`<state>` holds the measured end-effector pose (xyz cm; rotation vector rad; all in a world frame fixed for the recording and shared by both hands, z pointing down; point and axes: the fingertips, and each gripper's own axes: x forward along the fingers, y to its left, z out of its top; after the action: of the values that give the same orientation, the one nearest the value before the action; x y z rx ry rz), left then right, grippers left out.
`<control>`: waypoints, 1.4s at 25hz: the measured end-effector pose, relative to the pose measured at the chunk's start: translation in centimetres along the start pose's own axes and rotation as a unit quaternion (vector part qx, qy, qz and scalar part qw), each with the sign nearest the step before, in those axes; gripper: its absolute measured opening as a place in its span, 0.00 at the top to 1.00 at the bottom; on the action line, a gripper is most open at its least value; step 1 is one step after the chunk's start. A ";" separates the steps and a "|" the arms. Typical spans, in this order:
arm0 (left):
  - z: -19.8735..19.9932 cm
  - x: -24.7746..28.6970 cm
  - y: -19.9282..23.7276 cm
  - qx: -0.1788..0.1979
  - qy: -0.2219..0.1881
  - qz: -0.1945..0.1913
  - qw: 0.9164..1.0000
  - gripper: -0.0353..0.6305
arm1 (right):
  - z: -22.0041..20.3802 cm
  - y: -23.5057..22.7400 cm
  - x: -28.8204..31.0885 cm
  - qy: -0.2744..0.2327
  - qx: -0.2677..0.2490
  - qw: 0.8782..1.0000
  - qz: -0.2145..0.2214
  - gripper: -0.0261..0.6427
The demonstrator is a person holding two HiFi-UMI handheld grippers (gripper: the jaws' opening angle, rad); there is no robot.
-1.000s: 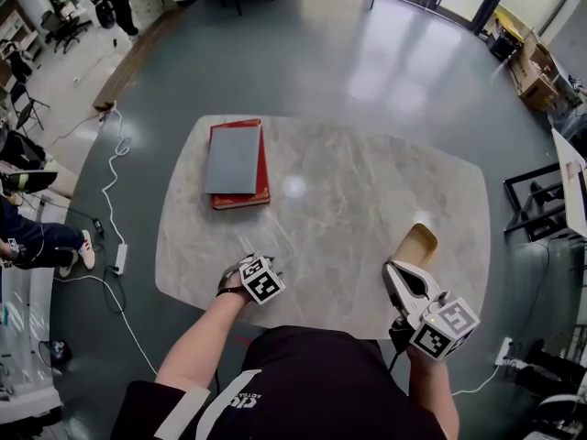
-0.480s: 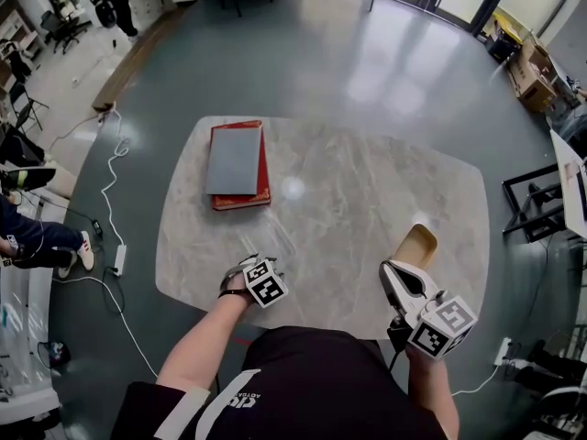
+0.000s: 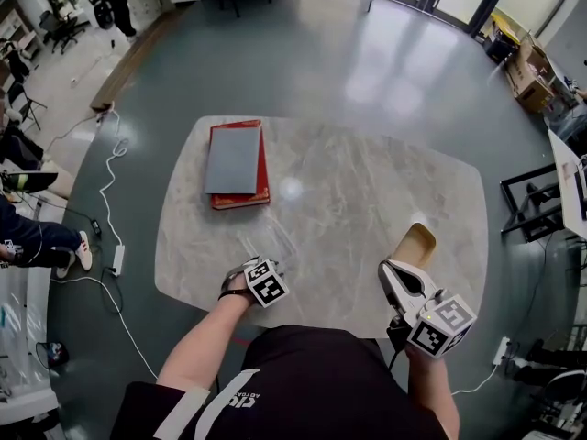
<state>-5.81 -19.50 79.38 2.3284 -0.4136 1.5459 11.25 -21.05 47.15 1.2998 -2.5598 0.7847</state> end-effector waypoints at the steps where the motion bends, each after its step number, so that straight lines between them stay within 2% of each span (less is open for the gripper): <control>1: 0.0 0.0 0.0 -0.001 0.000 -0.001 1.000 0.75 | -0.1 0.1 0.0 0.001 0.000 1.000 0.001 0.96; 5: 0.0 0.1 -0.2 0.000 0.000 -0.009 1.000 0.75 | -0.3 0.2 0.1 0.002 0.001 1.000 0.003 0.96; 9: 0.0 0.0 -0.2 0.012 -0.001 -0.002 1.000 0.82 | -0.4 0.4 0.3 0.003 0.001 1.000 0.004 0.96; 18: -0.1 -0.7 -0.1 -0.004 -0.011 0.001 1.000 0.85 | -0.7 1.0 0.5 0.002 0.001 1.000 0.009 0.96; 25: 1.4 -5.1 0.8 -0.029 -0.074 0.021 0.997 0.85 | -0.8 2.4 1.2 -0.001 -0.003 1.000 0.017 0.96; 35: 2.9 -14.2 1.0 -0.063 -0.189 0.043 0.979 0.85 | -1.8 5.7 3.1 -0.003 -0.008 1.000 0.028 0.96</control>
<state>-9.12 -20.68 65.27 2.5284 -0.6894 1.0682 4.73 -19.56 47.67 1.2319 -2.6122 0.7696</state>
